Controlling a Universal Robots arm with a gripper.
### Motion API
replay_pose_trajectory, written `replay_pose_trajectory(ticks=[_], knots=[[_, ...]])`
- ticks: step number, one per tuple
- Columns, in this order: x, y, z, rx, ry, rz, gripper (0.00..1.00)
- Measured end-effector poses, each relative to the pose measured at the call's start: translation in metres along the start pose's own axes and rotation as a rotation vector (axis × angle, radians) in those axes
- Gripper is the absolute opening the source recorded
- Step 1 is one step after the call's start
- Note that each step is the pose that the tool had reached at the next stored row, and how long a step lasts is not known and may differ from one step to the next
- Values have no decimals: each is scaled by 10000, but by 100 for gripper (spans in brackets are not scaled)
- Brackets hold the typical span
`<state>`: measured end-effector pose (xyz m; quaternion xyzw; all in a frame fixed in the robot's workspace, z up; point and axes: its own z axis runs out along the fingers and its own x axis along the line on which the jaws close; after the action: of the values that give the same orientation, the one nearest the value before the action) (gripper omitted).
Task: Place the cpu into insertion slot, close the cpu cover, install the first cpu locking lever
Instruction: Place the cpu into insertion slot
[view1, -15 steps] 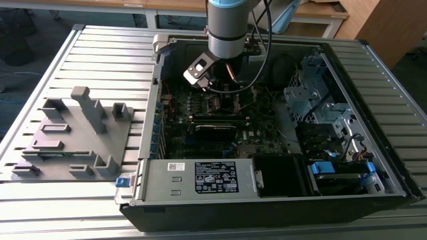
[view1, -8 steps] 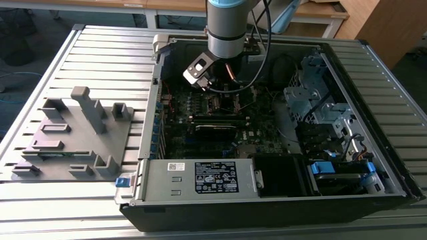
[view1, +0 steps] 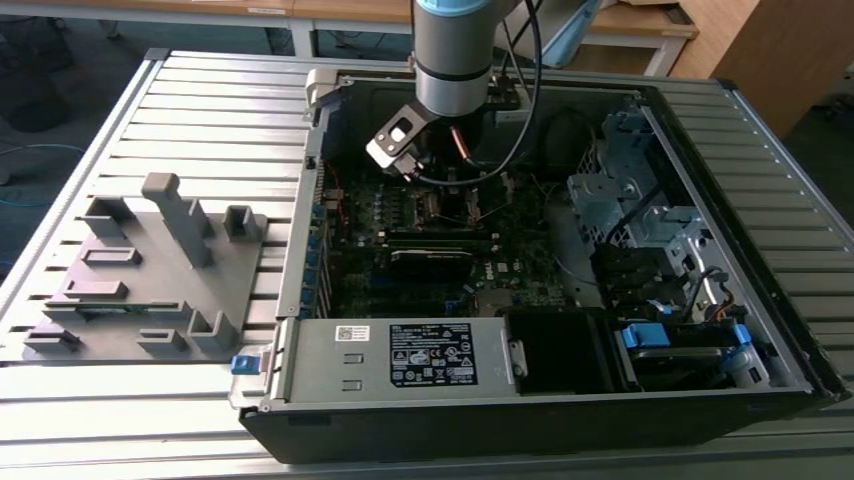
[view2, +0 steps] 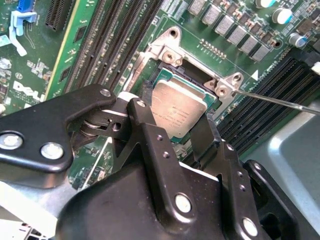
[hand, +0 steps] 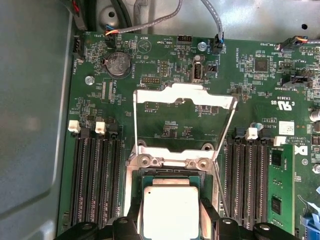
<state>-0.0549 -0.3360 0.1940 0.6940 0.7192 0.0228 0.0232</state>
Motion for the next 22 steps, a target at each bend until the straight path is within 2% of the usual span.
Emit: replay_pose_trajectory(ticks=[22], knots=[[-8, 2, 10, 0, -11, 1, 54]])
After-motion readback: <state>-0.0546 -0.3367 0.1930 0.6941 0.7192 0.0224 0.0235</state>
